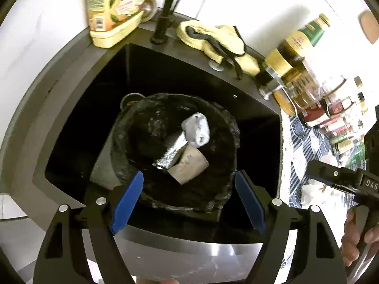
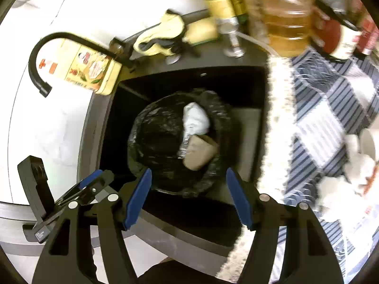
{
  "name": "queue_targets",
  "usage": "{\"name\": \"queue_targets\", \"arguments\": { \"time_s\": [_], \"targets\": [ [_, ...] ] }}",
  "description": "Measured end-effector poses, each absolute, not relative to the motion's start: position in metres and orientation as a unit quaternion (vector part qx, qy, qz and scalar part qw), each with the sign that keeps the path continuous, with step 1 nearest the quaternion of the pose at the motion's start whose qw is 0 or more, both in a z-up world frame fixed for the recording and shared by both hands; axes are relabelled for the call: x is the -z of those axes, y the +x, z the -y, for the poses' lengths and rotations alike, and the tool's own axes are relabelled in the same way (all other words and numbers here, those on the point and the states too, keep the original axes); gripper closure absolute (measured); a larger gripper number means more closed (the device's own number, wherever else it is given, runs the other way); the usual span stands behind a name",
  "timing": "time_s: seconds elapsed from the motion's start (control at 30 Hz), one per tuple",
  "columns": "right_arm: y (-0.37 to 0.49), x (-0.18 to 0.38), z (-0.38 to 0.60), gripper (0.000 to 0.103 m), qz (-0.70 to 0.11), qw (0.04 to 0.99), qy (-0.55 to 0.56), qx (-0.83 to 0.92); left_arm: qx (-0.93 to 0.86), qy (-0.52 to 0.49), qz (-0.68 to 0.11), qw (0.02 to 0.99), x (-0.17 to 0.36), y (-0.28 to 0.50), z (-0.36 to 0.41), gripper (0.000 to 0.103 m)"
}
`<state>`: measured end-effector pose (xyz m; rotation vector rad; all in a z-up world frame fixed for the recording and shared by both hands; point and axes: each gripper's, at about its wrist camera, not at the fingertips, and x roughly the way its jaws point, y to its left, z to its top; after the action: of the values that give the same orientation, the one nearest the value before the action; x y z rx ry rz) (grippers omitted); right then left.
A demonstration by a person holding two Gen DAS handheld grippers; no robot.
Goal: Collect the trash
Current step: 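Move both open tools back over the tablecloth, then grasp the white tissue beside the clear cup with the right tool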
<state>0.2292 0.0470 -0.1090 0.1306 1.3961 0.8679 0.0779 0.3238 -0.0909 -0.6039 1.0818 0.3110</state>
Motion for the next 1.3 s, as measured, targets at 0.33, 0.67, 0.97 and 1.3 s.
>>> {"name": "queue_targets", "arguments": {
  "time_s": [0.33,0.67,0.97,1.3],
  "targets": [
    [0.260,0.108,0.057,0.032,-0.613,0.712,0.081,-0.334,-0.114,-0.272,-0.507,0.810,0.094,0.113,-0.260,0.025],
    [0.290,0.116,0.189,0.032,-0.602,0.739,0.119,-0.278,-0.069,-0.227,-0.528,0.816,0.090,0.162,-0.160,0.025],
    [0.332,0.149,0.262,0.032,-0.621,0.732,0.132,-0.248,-0.052,-0.200,-0.556,0.805,0.101,0.187,-0.085,0.025],
    [0.348,0.163,0.247,0.032,-0.628,0.709,0.097,-0.305,-0.060,-0.192,-0.581,0.788,0.116,0.182,-0.037,0.025]
  ]
}}
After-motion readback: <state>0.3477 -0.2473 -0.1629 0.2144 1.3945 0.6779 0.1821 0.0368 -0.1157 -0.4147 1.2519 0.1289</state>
